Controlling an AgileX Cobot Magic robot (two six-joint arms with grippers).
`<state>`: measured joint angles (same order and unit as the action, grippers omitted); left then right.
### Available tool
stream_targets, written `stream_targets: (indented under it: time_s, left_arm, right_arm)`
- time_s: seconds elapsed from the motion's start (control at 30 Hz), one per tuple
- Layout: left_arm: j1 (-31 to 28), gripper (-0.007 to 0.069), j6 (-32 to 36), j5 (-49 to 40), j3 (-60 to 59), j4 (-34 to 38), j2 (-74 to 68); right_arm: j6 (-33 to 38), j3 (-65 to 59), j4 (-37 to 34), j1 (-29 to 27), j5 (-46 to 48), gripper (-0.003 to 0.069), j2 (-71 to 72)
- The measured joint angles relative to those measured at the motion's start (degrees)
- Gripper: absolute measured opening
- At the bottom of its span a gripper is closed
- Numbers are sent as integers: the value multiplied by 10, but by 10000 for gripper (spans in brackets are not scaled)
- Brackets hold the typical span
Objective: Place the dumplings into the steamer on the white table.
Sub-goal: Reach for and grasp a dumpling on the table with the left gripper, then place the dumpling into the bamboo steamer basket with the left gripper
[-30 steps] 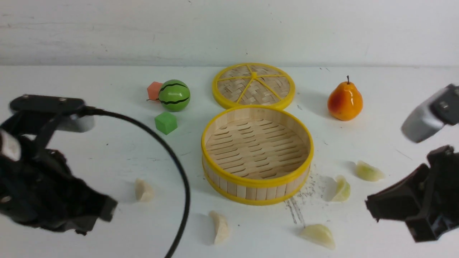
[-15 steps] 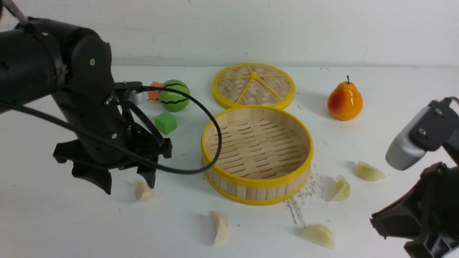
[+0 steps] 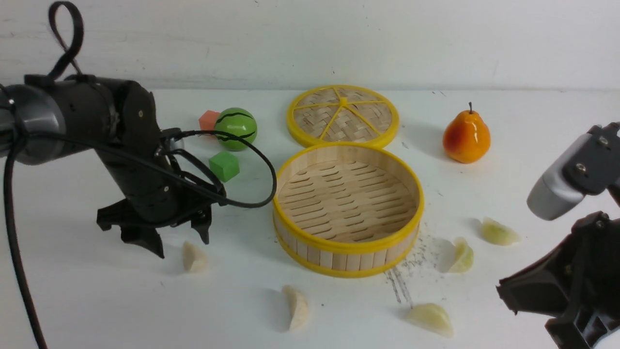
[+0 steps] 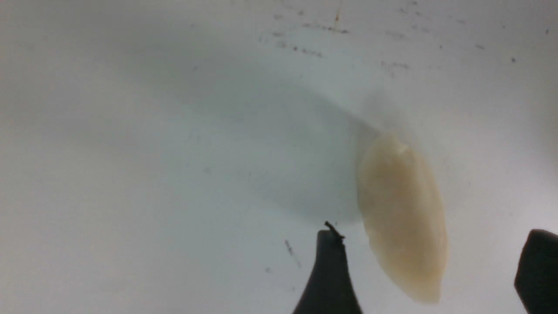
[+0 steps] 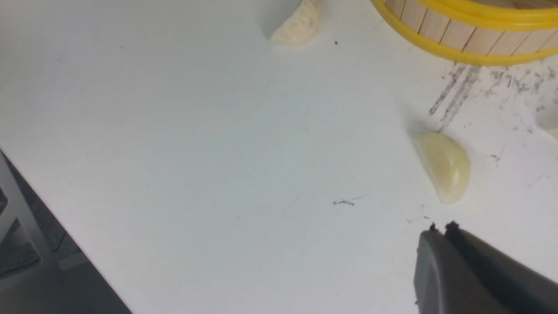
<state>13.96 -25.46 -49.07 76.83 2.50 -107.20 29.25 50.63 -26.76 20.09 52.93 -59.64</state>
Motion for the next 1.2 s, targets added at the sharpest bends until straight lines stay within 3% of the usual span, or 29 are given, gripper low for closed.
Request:
stream_targets:
  time_s: [0.27, 0.5, 0.7, 0.93, 1.2]
  left_arm:
    - [0, 430, 1, 30, 4, 12, -66]
    - [0, 230, 48, -6, 30, 17, -71]
    - [11, 237, 102, -74, 152, 47, -61]
    - [112, 237, 129, -102, 375, 59, -72]
    - [195, 237, 130, -101, 490, 54, -197]
  right_arm:
    - [-1, 0, 0, 0, -1, 13, 0]
    - [-1, 0, 0, 0, -4, 22, 1]
    - [-1, 0, 0, 0, -14, 25, 1]
    - [-9, 0, -1, 0, 4, 31, 2]
    - [-36, 0, -2, 0, 98, 31, 47]
